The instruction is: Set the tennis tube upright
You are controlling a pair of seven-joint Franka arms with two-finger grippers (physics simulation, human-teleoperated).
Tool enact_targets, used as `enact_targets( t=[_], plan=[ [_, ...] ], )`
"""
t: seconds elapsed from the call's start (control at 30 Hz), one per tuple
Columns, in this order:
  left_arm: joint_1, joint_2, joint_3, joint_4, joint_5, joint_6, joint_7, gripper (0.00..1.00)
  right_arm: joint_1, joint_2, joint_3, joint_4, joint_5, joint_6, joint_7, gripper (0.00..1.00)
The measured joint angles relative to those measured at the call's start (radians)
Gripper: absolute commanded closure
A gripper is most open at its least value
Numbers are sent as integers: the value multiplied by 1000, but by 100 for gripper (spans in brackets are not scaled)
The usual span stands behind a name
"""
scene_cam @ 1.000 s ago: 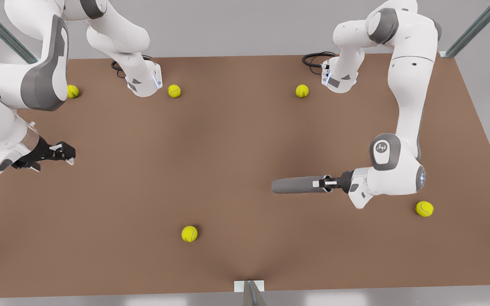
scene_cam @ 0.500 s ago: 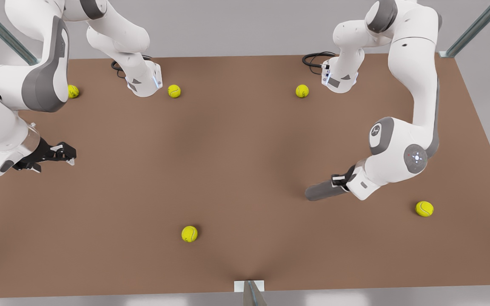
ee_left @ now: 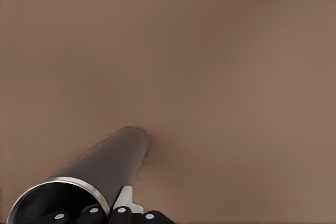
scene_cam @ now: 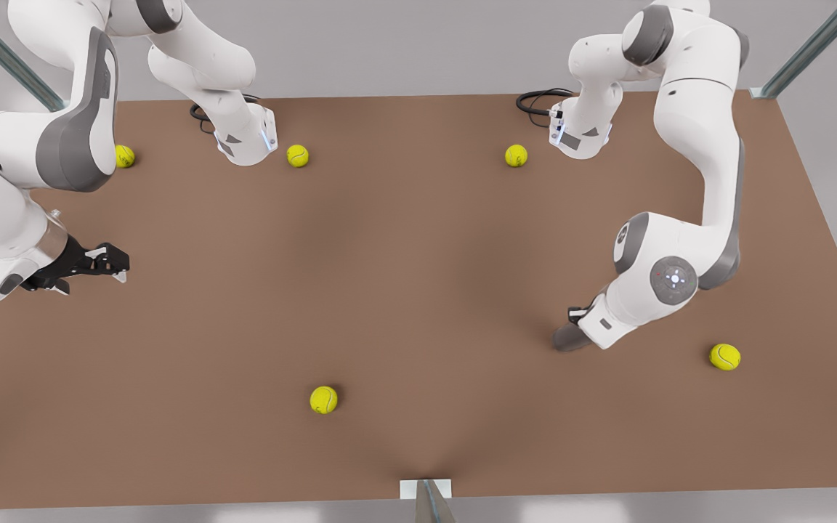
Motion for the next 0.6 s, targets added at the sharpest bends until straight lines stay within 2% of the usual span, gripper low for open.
enact_targets(
  t=[0.6],
  plan=[
    [8, 26, 3, 0, 37, 0, -13, 79, -1, 0, 0, -1, 0, 0, -11, 0]
  ],
)
